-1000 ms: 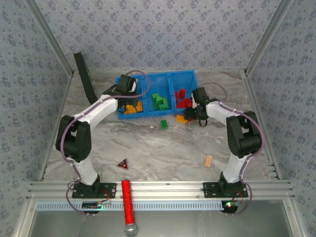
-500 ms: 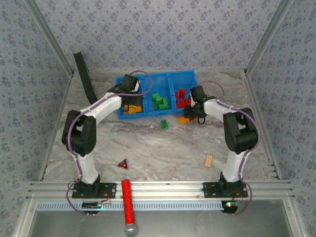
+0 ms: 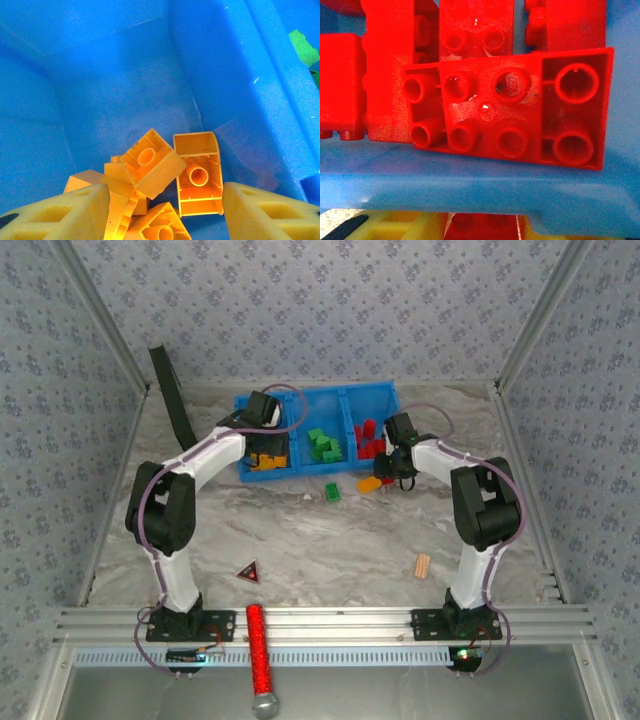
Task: Sort the legos into containers by color
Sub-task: Pick up the lego from the center of the table, then place the lego in the container.
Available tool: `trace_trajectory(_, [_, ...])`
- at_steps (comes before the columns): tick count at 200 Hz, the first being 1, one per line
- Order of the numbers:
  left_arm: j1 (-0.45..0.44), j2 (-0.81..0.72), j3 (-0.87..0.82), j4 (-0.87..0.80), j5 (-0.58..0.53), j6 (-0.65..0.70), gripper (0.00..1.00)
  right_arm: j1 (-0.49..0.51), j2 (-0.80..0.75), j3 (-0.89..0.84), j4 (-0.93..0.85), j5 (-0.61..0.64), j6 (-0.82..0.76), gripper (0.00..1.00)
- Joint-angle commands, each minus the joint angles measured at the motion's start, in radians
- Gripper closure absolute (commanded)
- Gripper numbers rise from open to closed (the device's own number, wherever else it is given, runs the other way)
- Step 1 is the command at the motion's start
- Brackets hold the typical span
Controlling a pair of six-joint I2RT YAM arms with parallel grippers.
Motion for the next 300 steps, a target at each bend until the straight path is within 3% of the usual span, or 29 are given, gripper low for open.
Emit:
trace_trajectory(1, [-0.009, -0.055, 0.005, -0.029, 0.018, -0.007, 0.38, 0.013, 0.016, 0.015, -0.030, 0.014, -0.005, 0.57])
trace_trajectory(39, [-0.014, -0.102, -0.004, -0.038, 0.018, -0.006, 0.36, 0.019, 0.023, 0.004, -0.036, 0.028, -0.005, 0.55])
trace_trajectory(84, [-0.014, -0.156, -0.024, -0.045, 0.014, -0.004, 0.36, 0.025, 0.022, 0.000, -0.049, 0.032, -0.002, 0.68])
trace_trajectory(114, [-0.014, -0.193, -0.042, -0.046, 0.012, -0.006, 0.35, 0.029, 0.002, -0.008, -0.070, 0.042, -0.001, 0.71])
trace_trajectory(166, [-0.022, -0.255, -0.076, -0.052, 0.013, -0.015, 0.34, 0.044, -0.134, -0.042, -0.125, 0.069, 0.015, 0.73])
trace_trajectory(207, [-0.051, -0.280, -0.087, -0.077, 0.009, -0.017, 0.34, 0.050, -0.212, 0.038, -0.164, 0.068, 0.010, 0.72])
trace_trajectory(256, [-0.126, -0.311, -0.109, -0.120, 0.002, -0.018, 0.32, 0.042, -0.101, 0.219, -0.154, 0.072, -0.041, 0.71])
trace_trajectory(300, [-0.287, -0.284, -0.131, -0.105, 0.012, 0.060, 0.31, 0.025, 0.077, 0.394, -0.141, 0.034, -0.061, 0.71])
